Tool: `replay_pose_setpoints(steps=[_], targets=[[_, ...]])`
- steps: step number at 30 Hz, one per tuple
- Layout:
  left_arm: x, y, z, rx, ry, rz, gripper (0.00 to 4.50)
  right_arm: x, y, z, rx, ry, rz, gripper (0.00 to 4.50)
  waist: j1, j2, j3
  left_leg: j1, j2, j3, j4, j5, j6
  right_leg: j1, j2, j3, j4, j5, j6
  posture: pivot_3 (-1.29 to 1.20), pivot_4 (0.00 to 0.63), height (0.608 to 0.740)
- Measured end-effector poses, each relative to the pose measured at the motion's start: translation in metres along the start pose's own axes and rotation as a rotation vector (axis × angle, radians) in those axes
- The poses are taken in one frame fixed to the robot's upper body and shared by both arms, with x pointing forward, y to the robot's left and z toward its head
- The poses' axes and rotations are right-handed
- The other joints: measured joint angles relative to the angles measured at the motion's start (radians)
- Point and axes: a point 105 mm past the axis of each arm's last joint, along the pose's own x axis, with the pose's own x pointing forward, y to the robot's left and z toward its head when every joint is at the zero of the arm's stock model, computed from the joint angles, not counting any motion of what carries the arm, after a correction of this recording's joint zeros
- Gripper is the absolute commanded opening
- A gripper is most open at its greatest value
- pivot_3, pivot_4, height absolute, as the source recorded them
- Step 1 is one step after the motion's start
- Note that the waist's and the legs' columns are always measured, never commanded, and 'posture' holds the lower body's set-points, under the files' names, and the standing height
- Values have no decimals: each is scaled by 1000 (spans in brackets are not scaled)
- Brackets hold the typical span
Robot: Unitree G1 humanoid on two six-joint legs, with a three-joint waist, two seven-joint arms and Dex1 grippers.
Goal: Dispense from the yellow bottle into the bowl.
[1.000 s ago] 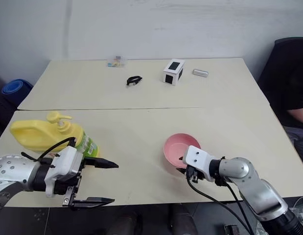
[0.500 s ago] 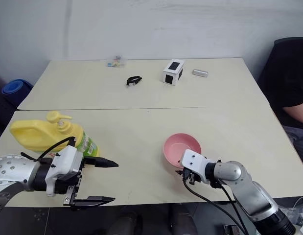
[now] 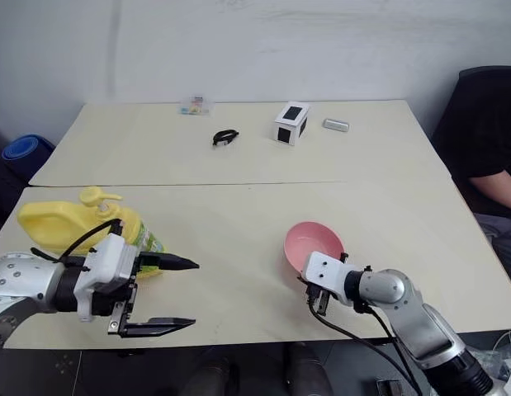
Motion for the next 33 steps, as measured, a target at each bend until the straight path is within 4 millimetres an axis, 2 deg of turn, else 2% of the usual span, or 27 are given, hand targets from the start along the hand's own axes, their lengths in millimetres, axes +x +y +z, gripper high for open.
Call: replay_pose_setpoints(steps=[2,5,7,9,14,16,17,18,20,22,25,27,33], targets=[[-6,6,11,-4,-37,39,4500,-5,-11,14,-72,-10,40,10,-3,-1,1,0,0,1,1,0,0,-1,0,1,2,0,0,0,150,740],[-24,19,39,16,-116,126,4500,-18,-38,50,-286,-18,120,10,-10,0,3,-2,0,1,4,0,0,-5,0,1,6,0,-1,0,150,740],[-37,26,59,37,-170,196,4500,-22,-55,68,-338,-25,153,10,-13,-1,3,-2,1,0,4,0,0,-5,0,1,7,0,-1,0,150,740],[-48,30,74,50,-213,261,4500,-16,-61,87,-336,-68,199,10,-22,-1,3,-2,1,0,4,0,0,-6,-2,1,8,1,-2,0,150,740],[-80,35,93,23,-290,405,3316,0,-56,137,-378,-166,377,0,-29,-1,4,-4,2,-1,4,-2,-5,-14,-2,4,15,-1,-6,0,150,740],[-97,37,95,15,-298,485,2721,4,-57,158,-412,-197,419,0,-29,-1,4,-4,3,-2,3,-3,-7,-15,-1,2,15,-3,-8,0,150,740],[-102,37,96,14,-297,517,2329,5,-57,164,-434,-207,431,0,-26,-1,4,-4,3,-2,2,-4,-8,-15,-2,1,15,-3,-9,0,150,740],[-104,37,96,14,-296,525,2119,5,-57,165,-438,-208,434,0,-22,-1,4,-4,3,-3,1,-4,-8,-15,-2,0,15,-4,-9,0,150,740],[-113,38,90,-7,-281,572,1561,13,-54,172,-461,-218,476,0,-22,-1,4,-4,3,-4,1,-4,-9,-15,-2,-1,14,-4,-9,0,150,740],[-125,41,83,-29,-257,632,875,23,-48,186,-507,-237,524,0,-30,-1,4,-4,3,-3,1,-4,-9,-16,-2,0,15,-4,-9,0,150,740],[-133,44,74,-40,-219,679,60,34,-41,206,-581,-256,564,0,-32,-1,4,-3,3,-3,-2,-3,-12,-17,-2,0,16,-5,-11,0,150,740],[-137,46,66,-57,-218,702,60,45,-33,220,-635,-257,590,0,-33,-1,3,-4,4,-3,-4,-1,-16,-20,-2,0,18,-6,-12,0,150,740],[-143,49,53,-85,-194,747,60,66,-23,239,-658,-249,619,0,-32,-3,3,-15,5,-4,-3,3,-23,-32,-2,-1,22,-7,-14,0,150,740]])
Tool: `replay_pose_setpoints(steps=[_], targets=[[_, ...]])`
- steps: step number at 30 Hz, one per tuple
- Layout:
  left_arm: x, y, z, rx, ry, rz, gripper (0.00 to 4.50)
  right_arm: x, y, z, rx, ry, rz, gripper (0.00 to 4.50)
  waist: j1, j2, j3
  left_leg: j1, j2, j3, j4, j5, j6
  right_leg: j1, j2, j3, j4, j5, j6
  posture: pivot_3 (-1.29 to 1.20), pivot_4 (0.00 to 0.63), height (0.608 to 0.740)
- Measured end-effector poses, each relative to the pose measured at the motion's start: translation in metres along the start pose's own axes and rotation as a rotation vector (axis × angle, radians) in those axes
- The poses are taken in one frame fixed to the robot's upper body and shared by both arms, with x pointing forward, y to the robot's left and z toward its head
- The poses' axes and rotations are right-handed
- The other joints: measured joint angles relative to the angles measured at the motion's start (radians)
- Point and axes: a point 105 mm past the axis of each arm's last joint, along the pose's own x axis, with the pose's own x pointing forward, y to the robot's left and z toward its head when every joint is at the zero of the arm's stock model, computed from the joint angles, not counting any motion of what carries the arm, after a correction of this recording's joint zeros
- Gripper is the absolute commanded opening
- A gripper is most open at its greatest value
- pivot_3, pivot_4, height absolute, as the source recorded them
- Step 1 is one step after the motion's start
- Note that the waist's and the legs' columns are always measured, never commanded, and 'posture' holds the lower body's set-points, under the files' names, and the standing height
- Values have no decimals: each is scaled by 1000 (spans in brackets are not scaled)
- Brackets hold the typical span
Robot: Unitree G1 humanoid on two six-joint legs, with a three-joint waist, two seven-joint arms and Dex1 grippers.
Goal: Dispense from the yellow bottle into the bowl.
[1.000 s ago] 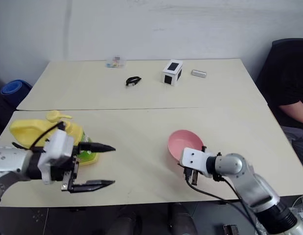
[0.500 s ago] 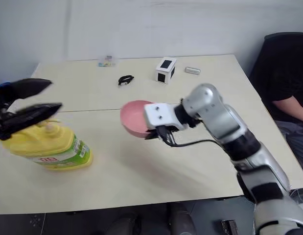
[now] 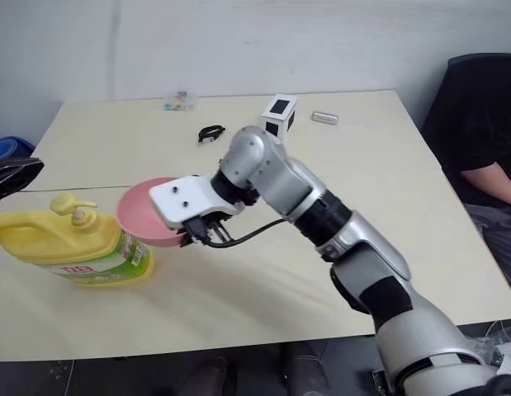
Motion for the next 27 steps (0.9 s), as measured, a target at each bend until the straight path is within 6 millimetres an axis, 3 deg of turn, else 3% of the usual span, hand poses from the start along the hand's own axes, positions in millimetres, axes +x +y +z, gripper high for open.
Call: replay_pose_setpoints(steps=[8,12,19,27], targets=[[-1,6,-8,-16,-8,30,60,5,-13,8,-26,19,11,0,-9,0,0,-5,0,-4,-1,0,0,-2,-1,-4,0,0,0,0,150,740],[9,13,-16,6,-8,73,60,2,-15,11,-54,35,26,0,-15,0,0,-5,1,-5,-1,0,-1,-2,-1,-5,0,0,0,0,150,740],[28,8,-31,36,31,27,60,-1,-19,12,-65,48,27,0,-19,0,0,-6,1,-6,-1,0,-1,-2,-1,-5,-1,0,0,0,150,740],[35,10,-33,132,35,55,60,-2,-20,9,-69,60,27,0,-20,0,0,-5,1,-6,-1,0,-1,-2,-1,-5,1,0,0,0,150,740]])
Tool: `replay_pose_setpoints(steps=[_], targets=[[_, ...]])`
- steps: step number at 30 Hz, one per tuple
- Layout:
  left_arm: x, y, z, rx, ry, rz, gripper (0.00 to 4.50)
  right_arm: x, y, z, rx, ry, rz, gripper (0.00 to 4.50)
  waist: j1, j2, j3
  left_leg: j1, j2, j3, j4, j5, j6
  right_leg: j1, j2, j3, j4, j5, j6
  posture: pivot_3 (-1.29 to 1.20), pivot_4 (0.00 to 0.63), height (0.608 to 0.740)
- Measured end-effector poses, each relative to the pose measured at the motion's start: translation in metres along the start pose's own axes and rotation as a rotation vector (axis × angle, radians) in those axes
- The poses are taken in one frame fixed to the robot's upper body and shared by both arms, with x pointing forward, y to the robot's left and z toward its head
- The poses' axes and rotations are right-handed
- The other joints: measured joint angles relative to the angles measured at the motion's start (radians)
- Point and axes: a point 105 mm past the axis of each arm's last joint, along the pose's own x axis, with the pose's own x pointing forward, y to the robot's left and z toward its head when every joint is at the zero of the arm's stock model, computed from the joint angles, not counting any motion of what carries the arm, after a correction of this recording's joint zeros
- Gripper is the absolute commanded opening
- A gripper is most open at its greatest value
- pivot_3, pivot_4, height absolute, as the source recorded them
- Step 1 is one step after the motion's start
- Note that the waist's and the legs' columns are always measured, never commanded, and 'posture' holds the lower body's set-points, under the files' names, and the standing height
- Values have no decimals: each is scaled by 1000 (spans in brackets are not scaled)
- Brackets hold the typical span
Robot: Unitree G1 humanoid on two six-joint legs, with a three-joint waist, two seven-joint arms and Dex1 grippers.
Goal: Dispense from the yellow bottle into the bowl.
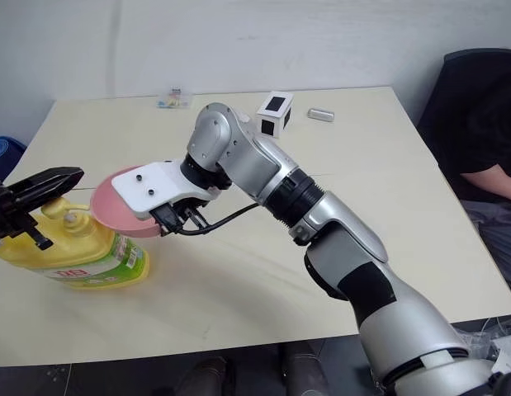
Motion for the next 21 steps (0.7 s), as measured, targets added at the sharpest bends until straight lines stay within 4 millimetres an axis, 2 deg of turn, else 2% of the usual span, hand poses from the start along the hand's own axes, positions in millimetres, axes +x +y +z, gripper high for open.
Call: replay_pose_setpoints(steps=[11,21], targets=[[2,-12,-4,114,34,-11,60,0,-1,3,-24,0,4,0,0,0,0,1,0,0,0,0,1,0,0,1,0,0,0,0,150,740],[4,-10,-8,129,42,-2,60,-7,1,7,-80,21,11,0,0,0,0,3,0,0,0,0,3,0,0,0,2,1,-3,0,150,740]])
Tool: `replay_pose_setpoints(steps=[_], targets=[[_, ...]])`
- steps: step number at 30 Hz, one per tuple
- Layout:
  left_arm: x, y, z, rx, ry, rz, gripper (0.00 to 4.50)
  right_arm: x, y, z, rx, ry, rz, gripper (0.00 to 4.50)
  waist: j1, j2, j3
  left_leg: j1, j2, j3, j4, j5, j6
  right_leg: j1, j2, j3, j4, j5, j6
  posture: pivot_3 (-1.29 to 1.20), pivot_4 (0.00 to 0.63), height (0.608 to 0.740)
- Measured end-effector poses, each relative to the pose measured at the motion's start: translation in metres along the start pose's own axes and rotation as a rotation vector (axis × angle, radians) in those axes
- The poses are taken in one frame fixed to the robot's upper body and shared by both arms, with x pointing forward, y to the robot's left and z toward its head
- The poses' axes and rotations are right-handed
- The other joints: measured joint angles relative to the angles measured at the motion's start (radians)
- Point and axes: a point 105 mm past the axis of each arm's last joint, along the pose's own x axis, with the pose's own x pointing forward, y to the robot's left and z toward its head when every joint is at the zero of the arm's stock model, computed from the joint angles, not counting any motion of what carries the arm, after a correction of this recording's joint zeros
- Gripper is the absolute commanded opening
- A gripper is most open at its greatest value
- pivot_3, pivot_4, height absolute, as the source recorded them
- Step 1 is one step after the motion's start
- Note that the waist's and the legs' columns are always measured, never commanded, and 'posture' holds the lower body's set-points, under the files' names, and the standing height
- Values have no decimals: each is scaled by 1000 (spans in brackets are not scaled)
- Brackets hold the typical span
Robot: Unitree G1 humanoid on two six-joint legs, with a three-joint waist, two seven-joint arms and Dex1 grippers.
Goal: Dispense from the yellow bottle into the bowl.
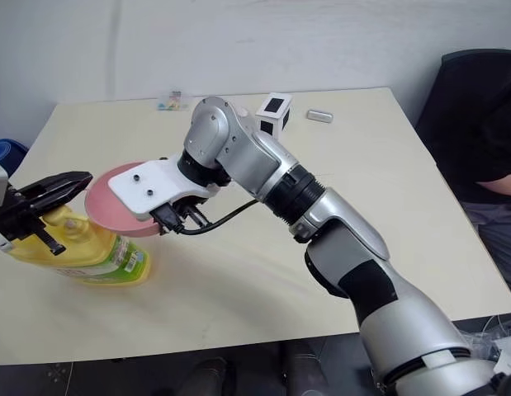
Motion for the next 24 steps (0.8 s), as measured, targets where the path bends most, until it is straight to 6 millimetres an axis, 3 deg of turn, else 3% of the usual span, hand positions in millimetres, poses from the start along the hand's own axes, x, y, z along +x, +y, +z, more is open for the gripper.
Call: replay_pose_setpoints(steps=[9,24], targets=[[2,3,-1,-12,-6,5,60,7,27,-2,-43,19,90,0,-1,0,0,3,0,0,0,0,0,2,0,0,1,0,-1,0,150,740],[4,2,-7,53,18,3,60,6,36,9,-33,-25,133,0,0,1,0,8,0,1,-1,1,0,6,1,1,3,0,-2,0,150,740]])
